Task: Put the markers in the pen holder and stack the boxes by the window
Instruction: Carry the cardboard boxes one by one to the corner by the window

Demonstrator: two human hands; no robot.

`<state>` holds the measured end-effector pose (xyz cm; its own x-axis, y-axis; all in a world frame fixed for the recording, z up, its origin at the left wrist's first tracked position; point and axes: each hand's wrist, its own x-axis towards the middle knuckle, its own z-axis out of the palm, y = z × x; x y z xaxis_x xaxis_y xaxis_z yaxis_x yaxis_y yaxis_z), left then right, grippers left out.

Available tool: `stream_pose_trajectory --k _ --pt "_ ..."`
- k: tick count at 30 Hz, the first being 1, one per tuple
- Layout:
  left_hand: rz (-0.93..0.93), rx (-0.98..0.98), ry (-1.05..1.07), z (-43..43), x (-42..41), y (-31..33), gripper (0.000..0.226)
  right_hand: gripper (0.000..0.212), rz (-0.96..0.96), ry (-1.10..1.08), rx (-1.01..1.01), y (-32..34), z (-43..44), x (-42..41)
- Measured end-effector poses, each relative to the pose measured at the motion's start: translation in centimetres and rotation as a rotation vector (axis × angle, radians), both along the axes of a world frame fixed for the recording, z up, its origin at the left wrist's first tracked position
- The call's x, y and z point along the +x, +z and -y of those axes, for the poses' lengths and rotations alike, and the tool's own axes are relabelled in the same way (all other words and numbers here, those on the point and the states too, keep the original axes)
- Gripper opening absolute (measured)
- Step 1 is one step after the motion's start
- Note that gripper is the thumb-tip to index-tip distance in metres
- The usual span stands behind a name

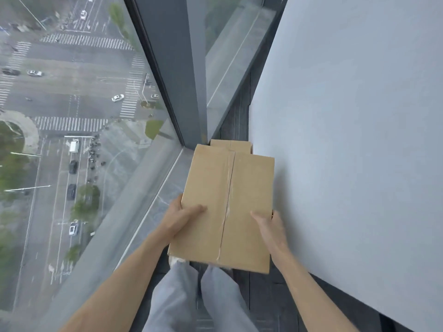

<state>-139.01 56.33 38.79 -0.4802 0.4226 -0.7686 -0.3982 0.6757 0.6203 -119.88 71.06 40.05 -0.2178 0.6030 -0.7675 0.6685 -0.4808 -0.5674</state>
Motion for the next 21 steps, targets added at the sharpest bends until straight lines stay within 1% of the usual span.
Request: stream_pose_trajectory --k 3,5,8,11,15,16,19,21 --pt "0.010 -0.041 -0.013 -3.3 -3.0 -4.4 0.063 0.035 0.063 -0.001 0.007 -3.8 -2.8 -3.2" --pt "0.019 -0.063 -0.037 -5.1 -5.0 -7.3 0.066 0.033 0.110 -0.018 0.011 -6.6 -4.6 -5.2" --pt "0.026 -0.094 -0.072 -7.6 -8.0 -11.9 0.078 0.033 0.146 -0.006 0.024 -11.3 -7.2 -7.8" --pt "0.013 -0.079 -0.063 -10.5 -10.1 -16.3 0.070 0.034 0.185 -0.001 0.045 -16.1 -9.8 -10.1" --pt "-0.018 -0.080 -0.040 -14.1 -11.8 -22.0 0.074 0.058 0.217 0.035 0.088 -22.0 -13.8 -12.7" --pt "-0.009 -0.073 -0.037 -15.0 -12.1 -23.3 0.071 0.062 0.224 0.043 0.098 -23.3 -14.9 -13.2" --pt "0.009 -0.062 -0.048 -17.2 -13.0 -26.7 0.050 0.067 0.230 0.083 0.111 -26.5 -17.7 -14.2" --pt "-0.001 -0.061 -0.058 -18.6 -13.5 -28.3 0.043 0.070 0.217 0.097 0.113 -27.9 -19.3 -14.9"
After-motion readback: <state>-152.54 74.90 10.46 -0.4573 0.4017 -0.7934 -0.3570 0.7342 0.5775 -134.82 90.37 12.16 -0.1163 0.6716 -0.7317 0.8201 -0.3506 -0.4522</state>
